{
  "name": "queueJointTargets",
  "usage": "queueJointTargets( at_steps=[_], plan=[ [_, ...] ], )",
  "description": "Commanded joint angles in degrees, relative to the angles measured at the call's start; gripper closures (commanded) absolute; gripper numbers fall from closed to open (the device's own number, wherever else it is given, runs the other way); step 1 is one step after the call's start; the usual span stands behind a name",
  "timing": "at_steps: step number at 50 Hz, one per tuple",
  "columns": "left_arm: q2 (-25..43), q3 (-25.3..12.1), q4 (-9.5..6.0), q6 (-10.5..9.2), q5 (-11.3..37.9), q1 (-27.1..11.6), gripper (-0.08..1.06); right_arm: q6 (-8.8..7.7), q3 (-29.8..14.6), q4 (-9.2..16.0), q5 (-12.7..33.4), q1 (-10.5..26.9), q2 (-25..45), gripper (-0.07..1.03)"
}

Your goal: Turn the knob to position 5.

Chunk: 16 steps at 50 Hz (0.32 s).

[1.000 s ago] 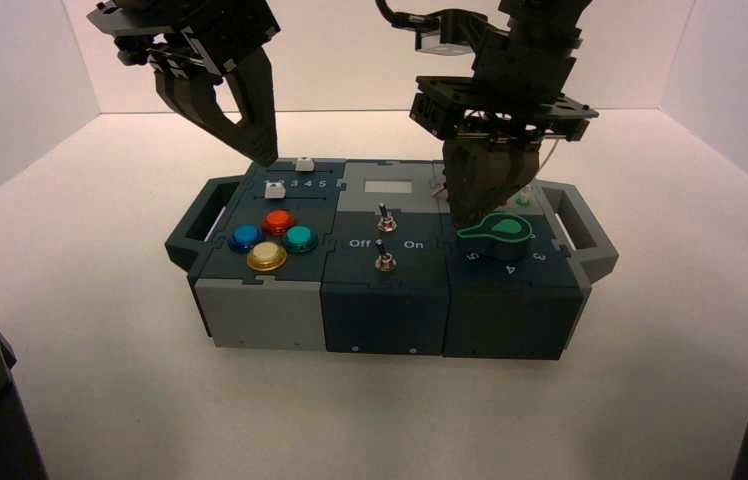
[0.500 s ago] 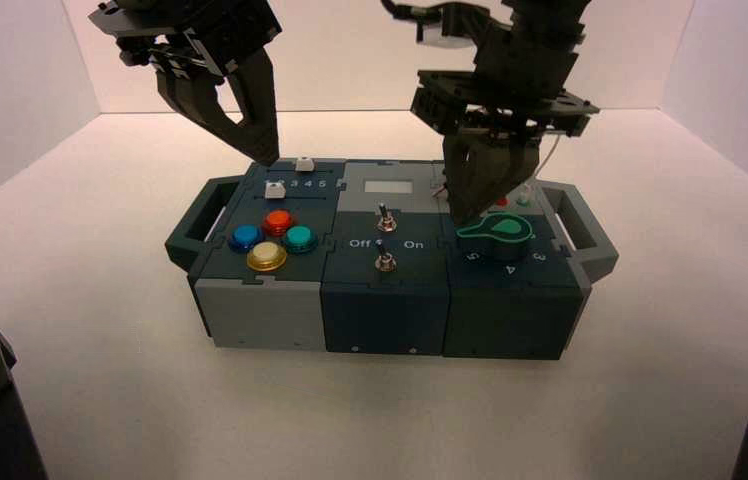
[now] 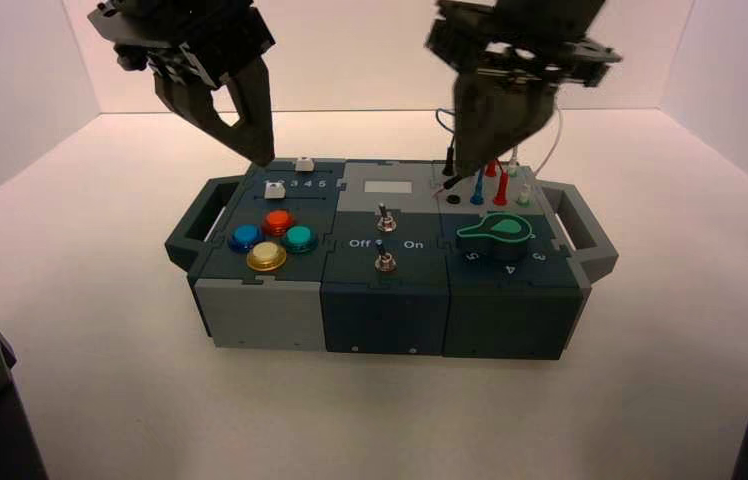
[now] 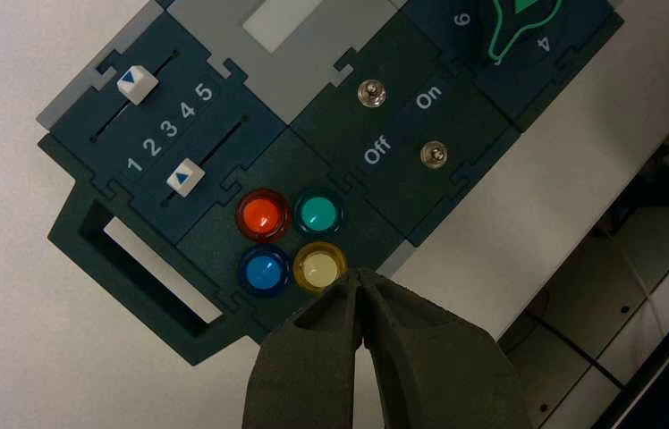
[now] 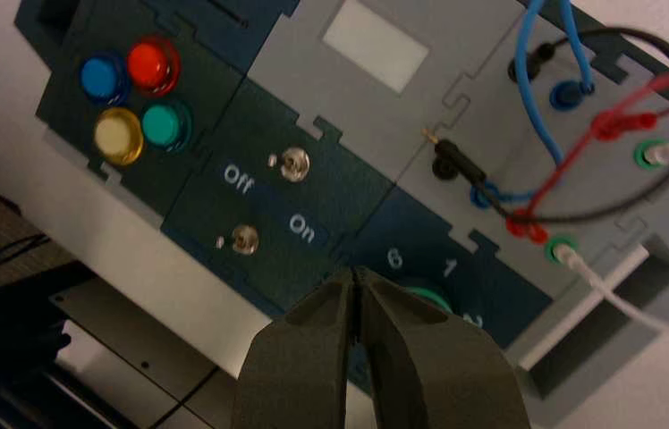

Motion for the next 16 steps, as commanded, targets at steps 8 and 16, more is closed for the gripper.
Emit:
queueJointTargets(
  at_steps=[8, 16],
  plan=[
    [-2.20, 0.26, 0.35, 0.26, -1.23, -0.26, 1.01, -0.35, 3.25, -0.35, -1.05, 0.00, -5.19, 0.99],
    [-3.43, 0.62, 0.44, 0.26, -1.58, -0.26, 1.01, -0.35, 4.57, -0.18, -1.32, 0.00, -7.21, 0.99]
  ],
)
